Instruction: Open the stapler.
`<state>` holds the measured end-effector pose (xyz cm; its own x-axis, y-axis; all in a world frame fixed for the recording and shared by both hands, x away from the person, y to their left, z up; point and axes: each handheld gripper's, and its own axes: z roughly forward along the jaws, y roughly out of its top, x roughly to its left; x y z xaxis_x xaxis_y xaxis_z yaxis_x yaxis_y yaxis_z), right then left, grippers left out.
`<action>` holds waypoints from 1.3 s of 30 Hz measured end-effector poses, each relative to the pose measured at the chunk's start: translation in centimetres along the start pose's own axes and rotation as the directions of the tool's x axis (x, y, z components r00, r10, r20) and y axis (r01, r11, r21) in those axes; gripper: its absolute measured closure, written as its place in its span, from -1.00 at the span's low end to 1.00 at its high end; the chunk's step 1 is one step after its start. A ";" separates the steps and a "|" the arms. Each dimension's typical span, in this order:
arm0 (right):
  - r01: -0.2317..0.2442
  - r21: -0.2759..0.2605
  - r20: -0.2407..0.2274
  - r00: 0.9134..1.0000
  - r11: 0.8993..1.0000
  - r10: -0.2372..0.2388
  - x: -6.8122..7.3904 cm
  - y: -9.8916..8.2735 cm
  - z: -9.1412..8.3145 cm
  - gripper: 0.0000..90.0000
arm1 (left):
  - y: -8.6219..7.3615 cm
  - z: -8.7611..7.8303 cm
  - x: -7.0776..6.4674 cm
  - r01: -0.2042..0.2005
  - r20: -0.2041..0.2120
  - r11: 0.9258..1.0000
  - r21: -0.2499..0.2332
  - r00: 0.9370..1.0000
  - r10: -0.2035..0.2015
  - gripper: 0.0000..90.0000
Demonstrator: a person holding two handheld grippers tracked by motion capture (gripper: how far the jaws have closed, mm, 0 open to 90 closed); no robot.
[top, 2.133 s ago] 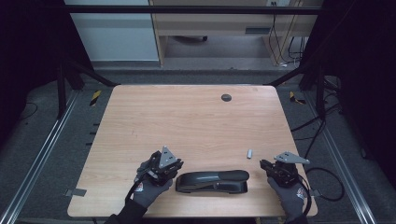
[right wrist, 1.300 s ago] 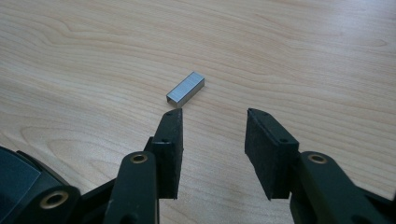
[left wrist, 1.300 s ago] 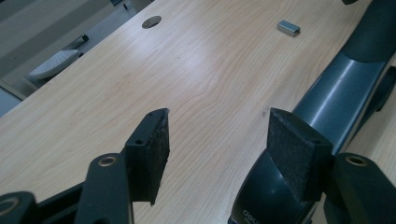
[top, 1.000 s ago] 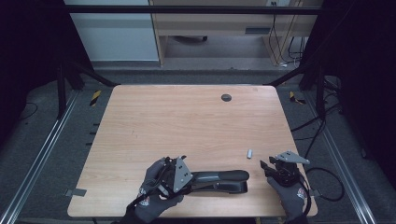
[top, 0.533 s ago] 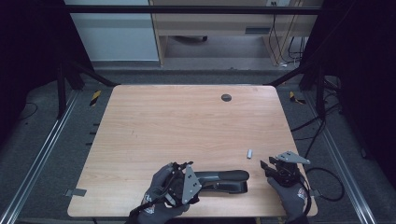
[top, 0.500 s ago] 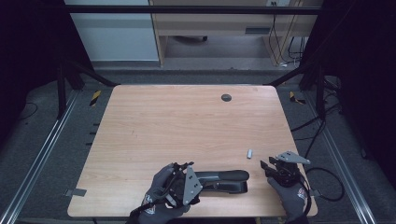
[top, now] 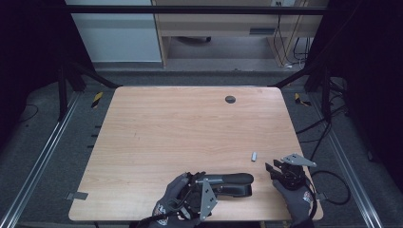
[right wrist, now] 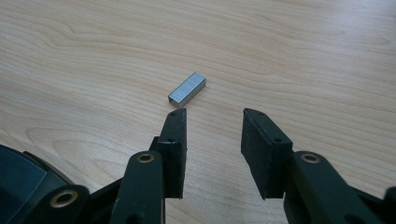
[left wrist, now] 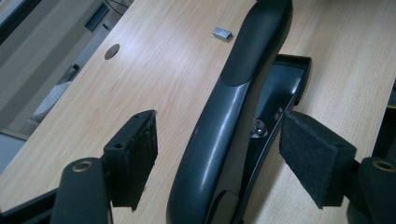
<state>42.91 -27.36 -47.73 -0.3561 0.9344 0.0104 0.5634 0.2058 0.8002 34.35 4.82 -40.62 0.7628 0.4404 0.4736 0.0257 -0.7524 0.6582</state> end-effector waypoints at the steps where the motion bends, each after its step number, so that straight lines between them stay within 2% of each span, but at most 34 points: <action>1: 0.000 0.000 0.000 1.000 1.000 0.000 0.0 0.0 0.0 0.37 | 0.1 0.1 -0.1 -0.002 -0.001 1.000 0.001 1.000 0.002 -0.38; 16: -0.011 0.015 -0.007 1.000 1.000 0.012 0.0 0.0 0.0 0.47 | 1.5 2.4 -1.9 -0.087 -0.031 0.995 0.050 0.996 0.088 -0.40; 19: 0.003 0.012 -0.003 1.000 1.000 -0.003 -0.1 -0.1 0.1 0.49 | 1.8 2.9 -2.2 -0.102 -0.033 0.993 0.060 0.994 0.104 -0.40; 24: -0.006 0.012 -0.007 1.000 1.000 0.006 -0.1 0.0 0.0 0.52 | 2.4 3.8 -2.4 -0.141 -0.040 0.986 0.085 0.989 0.145 -0.40; 31: -0.007 0.012 -0.022 1.000 1.000 0.007 0.0 0.0 0.0 0.65 | 3.0 4.8 -2.7 -0.159 -0.054 0.982 0.103 0.985 0.165 -0.40; 34: -0.019 0.015 -0.036 0.999 1.000 0.020 0.1 0.0 0.0 0.70 | 3.3 5.1 -2.8 -0.183 -0.056 0.976 0.120 0.980 0.191 -0.40; 35: -0.010 0.016 -0.035 0.999 1.000 0.011 0.1 0.0 0.0 0.72 | 3.4 5.2 -2.7 -0.192 -0.056 0.973 0.127 0.978 0.200 -0.40; 36: -0.009 0.013 -0.036 0.999 1.000 0.009 0.1 0.0 0.0 0.73 | 3.4 5.4 -2.8 -0.178 -0.056 0.977 0.117 0.981 0.185 -0.40; 39: -0.015 0.018 -0.040 0.999 1.000 0.016 0.2 0.0 -0.1 0.79 | 3.6 5.7 -2.9 -0.177 -0.060 0.976 0.124 0.981 0.185 -0.39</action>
<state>42.80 -27.16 -47.68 -0.3769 0.9251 0.0469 0.5820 0.1972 0.7889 35.98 -1.97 -42.96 0.7138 0.3222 0.6218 -0.0292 -0.8734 0.4862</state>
